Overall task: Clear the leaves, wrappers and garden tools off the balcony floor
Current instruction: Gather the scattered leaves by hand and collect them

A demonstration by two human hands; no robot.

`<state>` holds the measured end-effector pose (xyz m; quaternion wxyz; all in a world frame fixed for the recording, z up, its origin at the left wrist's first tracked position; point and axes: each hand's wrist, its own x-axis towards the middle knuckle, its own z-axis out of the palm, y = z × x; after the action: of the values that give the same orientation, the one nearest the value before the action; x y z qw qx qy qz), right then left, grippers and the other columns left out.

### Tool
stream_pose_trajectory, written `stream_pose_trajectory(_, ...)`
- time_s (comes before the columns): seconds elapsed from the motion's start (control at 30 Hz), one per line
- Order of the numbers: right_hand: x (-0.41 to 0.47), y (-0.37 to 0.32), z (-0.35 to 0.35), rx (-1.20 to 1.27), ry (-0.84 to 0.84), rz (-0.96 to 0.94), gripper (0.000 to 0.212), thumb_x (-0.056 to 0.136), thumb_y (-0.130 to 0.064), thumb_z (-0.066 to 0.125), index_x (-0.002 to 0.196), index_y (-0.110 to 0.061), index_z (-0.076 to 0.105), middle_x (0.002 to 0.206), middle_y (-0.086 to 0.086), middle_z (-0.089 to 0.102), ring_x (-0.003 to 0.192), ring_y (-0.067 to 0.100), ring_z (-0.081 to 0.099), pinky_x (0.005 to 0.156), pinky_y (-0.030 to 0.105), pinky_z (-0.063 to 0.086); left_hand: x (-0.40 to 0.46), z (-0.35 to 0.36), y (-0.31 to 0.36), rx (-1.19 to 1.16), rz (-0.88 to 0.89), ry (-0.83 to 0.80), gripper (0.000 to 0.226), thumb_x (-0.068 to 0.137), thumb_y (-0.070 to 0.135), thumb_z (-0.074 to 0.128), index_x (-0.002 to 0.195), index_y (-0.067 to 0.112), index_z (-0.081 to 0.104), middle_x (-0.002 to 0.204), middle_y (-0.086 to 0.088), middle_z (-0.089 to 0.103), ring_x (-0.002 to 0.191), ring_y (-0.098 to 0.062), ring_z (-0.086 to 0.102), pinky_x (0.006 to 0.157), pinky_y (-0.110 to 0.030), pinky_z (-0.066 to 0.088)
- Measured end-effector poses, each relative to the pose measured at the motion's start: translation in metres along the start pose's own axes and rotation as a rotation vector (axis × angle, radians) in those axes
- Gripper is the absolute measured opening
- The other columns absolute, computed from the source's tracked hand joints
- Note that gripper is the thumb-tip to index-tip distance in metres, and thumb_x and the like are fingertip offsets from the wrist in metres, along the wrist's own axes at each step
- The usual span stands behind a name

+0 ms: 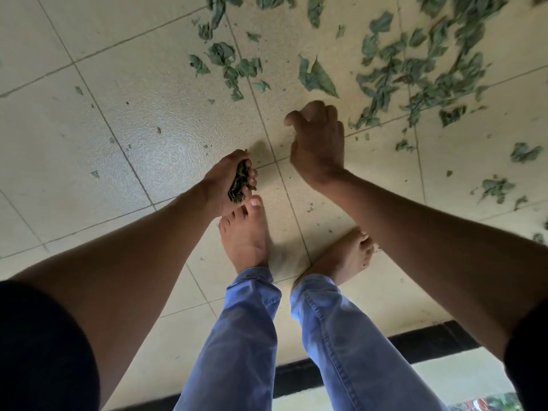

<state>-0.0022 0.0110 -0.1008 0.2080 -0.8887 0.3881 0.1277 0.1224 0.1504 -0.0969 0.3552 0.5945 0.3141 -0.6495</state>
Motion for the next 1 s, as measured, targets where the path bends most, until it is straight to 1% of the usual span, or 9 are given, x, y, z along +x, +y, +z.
stream_pose_trajectory(0.17, 0.022, 0.023, 0.002, -0.226, -0.149, -0.166, 0.057, 0.076, 0.010, 0.053, 0.128, -0.013, 0.052, 0.137, 0.019, 0.041, 0.120, 0.040, 0.043, 0.086, 0.049, 0.046, -0.002, 0.011, 0.004, 0.033, -0.015, -0.012, 0.034, 0.097, 0.034, 0.059, 0.065, 0.025, 0.052, 0.066, 0.006, 0.053, 0.053, -0.007, 0.045, 0.052, -0.018, 0.026)
stream_pose_trajectory(0.37, 0.033, 0.039, 0.001, -0.114, -0.176, -0.199, 0.034, 0.080, 0.014, 0.051, 0.110, -0.002, 0.058, 0.118, 0.018, 0.050, 0.106, 0.036, 0.051, 0.063, 0.038, 0.041, -0.009, 0.021, 0.011, 0.057, -0.046, -0.035, 0.034, 0.098, 0.034, 0.057, 0.067, 0.025, 0.050, 0.066, 0.006, 0.051, 0.055, -0.007, 0.044, 0.046, -0.016, 0.027)
stream_pose_trajectory(0.53, 0.024, 0.031, -0.011, 0.284, -0.080, 0.096, 0.026, 0.087, 0.008, 0.058, 0.097, -0.008, 0.075, 0.107, 0.007, 0.068, 0.098, 0.023, 0.065, 0.085, 0.036, 0.053, -0.009, 0.025, 0.011, 0.026, -0.037, -0.034, 0.033, 0.099, 0.033, 0.057, 0.067, 0.024, 0.051, 0.066, 0.006, 0.052, 0.054, -0.007, 0.046, 0.046, -0.016, 0.028)
stream_pose_trajectory(0.63, 0.007, 0.004, -0.031, 0.640, -0.017, 0.237, 0.016, 0.086, -0.002, 0.070, 0.091, -0.014, 0.079, 0.092, -0.004, 0.075, 0.085, 0.009, 0.070, 0.081, 0.030, 0.059, -0.010, 0.030, 0.014, -0.023, -0.028, -0.017, 0.033, 0.099, 0.033, 0.058, 0.067, 0.024, 0.052, 0.067, 0.005, 0.054, 0.054, -0.008, 0.047, 0.045, -0.017, 0.031)
stream_pose_trajectory(0.73, -0.013, -0.032, -0.047, 0.994, -0.095, 0.297, 0.016, 0.078, -0.010, 0.080, 0.087, -0.022, 0.080, 0.082, -0.013, 0.077, 0.079, -0.001, 0.073, 0.077, 0.025, 0.062, -0.021, 0.039, 0.018, -0.123, -0.013, 0.029, 0.024, 0.099, 0.033, 0.058, 0.077, 0.024, 0.058, 0.074, 0.001, 0.058, 0.056, -0.010, 0.055, 0.048, -0.016, 0.037)
stream_pose_trajectory(0.8, -0.022, -0.049, -0.047, 1.049, -0.119, 0.308, 0.019, 0.077, -0.009, 0.079, 0.086, -0.026, 0.079, 0.083, -0.016, 0.077, 0.082, -0.003, 0.073, 0.081, 0.026, 0.062, -0.020, 0.040, -0.021, 0.118, 0.120, 0.205, 0.020, 0.107, 0.025, 0.047, 0.092, 0.034, 0.058, 0.092, -0.005, 0.057, 0.080, -0.024, 0.065, 0.068, -0.010, 0.043)
stream_pose_trajectory(0.83, -0.023, -0.055, -0.045, 1.050, -0.117, 0.315, 0.021, 0.078, -0.007, 0.078, 0.086, -0.026, 0.079, 0.083, -0.016, 0.077, 0.082, -0.004, 0.072, 0.083, 0.027, 0.062, -0.021, 0.039, -0.056, 0.162, 0.148, 0.468, 0.026, 0.110, 0.019, 0.036, 0.107, 0.034, 0.058, 0.106, -0.011, 0.055, 0.104, -0.032, 0.061, 0.088, -0.012, 0.041)
stream_pose_trajectory(0.9, -0.024, -0.061, -0.039, 1.015, -0.104, 0.348, 0.020, 0.079, -0.007, 0.077, 0.088, -0.026, 0.080, 0.082, -0.016, 0.077, 0.081, -0.006, 0.071, 0.083, 0.027, 0.061, -0.021, 0.044, -0.086, 0.102, 0.272, 0.715, 0.040, 0.112, 0.017, 0.021, 0.139, 0.010, 0.050, 0.139, -0.017, 0.048, 0.133, -0.036, 0.041, 0.114, -0.035, 0.029)
stream_pose_trajectory(1.0, -0.024, -0.061, -0.030, 0.901, -0.086, 0.350, 0.017, 0.083, -0.012, 0.075, 0.092, -0.025, 0.081, 0.087, -0.014, 0.076, 0.084, -0.001, 0.070, 0.082, 0.029, 0.060, -0.010, 0.037, -0.098, 0.317, 0.275, 0.666, 0.045, 0.111, 0.026, 0.023, 0.147, 0.006, 0.042, 0.151, -0.016, 0.044, 0.141, -0.032, 0.034, 0.121, -0.044, 0.020)
